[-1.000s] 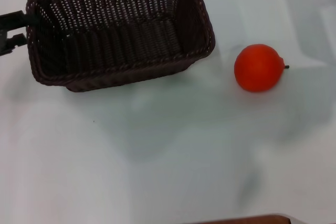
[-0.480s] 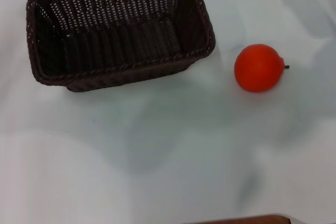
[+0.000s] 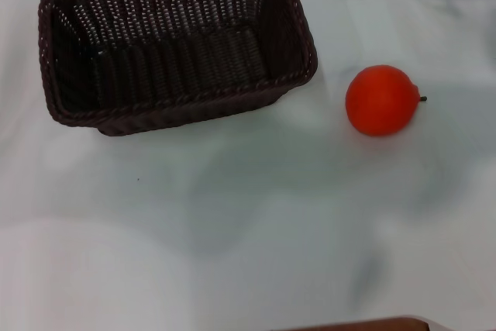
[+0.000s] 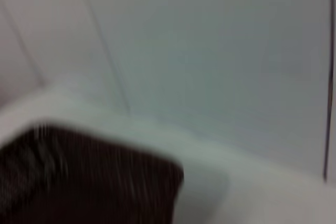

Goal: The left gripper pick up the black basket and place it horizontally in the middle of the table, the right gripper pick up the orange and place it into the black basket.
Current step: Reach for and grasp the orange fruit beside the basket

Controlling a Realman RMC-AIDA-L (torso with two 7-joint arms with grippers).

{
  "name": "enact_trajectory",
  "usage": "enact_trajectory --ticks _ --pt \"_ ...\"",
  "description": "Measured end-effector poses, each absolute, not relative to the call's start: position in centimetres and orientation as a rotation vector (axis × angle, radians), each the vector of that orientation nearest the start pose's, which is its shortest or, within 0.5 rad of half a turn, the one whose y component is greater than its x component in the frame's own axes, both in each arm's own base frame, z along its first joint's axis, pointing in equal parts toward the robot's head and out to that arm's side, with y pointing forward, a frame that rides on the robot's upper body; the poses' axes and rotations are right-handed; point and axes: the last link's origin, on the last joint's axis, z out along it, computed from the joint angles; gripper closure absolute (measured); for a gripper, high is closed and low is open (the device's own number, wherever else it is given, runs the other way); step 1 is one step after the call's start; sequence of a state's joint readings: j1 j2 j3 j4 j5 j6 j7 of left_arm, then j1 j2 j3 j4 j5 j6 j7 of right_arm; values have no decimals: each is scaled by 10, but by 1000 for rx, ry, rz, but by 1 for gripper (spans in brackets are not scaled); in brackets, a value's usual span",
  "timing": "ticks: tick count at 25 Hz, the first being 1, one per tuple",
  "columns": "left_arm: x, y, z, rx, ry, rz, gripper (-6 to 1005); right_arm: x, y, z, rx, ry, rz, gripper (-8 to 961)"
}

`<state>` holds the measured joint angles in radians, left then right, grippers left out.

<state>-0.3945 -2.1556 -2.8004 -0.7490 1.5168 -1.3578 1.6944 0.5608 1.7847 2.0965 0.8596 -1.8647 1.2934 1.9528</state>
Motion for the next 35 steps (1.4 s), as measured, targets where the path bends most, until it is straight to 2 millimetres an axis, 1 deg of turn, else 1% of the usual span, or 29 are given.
enact_trajectory --ticks 4,6,9,13,18,22,24,26,31,35 --pt "-311 341 99 -1733 -824 -1156 245 250 396 123 1001 2923 641 41" --pt "-311 344 97 -1727 -834 -1153 216 244 392 121 984 2869 536 41" --pt "-312 346 93 -1718 -858 -1162 172 238 389 113 960 2814 429 41" --pt "-313 347 92 -1712 -865 -1161 114 233 390 92 919 2732 341 41" --pt "-314 347 91 -1704 -878 -1160 114 228 390 60 862 2678 231 56" --pt "-314 348 88 -1707 -893 -1164 115 230 391 33 822 2617 176 75" --pt "-314 348 87 -1706 -896 -1166 115 229 392 25 806 2600 174 85" --pt "-314 348 87 -1706 -897 -1167 115 229 392 22 801 2598 174 95" --pt "-314 348 86 -1706 -902 -1169 115 228 393 22 802 2606 185 307" --pt "-315 347 86 -1698 -908 -1172 115 229 393 22 805 2604 185 448"
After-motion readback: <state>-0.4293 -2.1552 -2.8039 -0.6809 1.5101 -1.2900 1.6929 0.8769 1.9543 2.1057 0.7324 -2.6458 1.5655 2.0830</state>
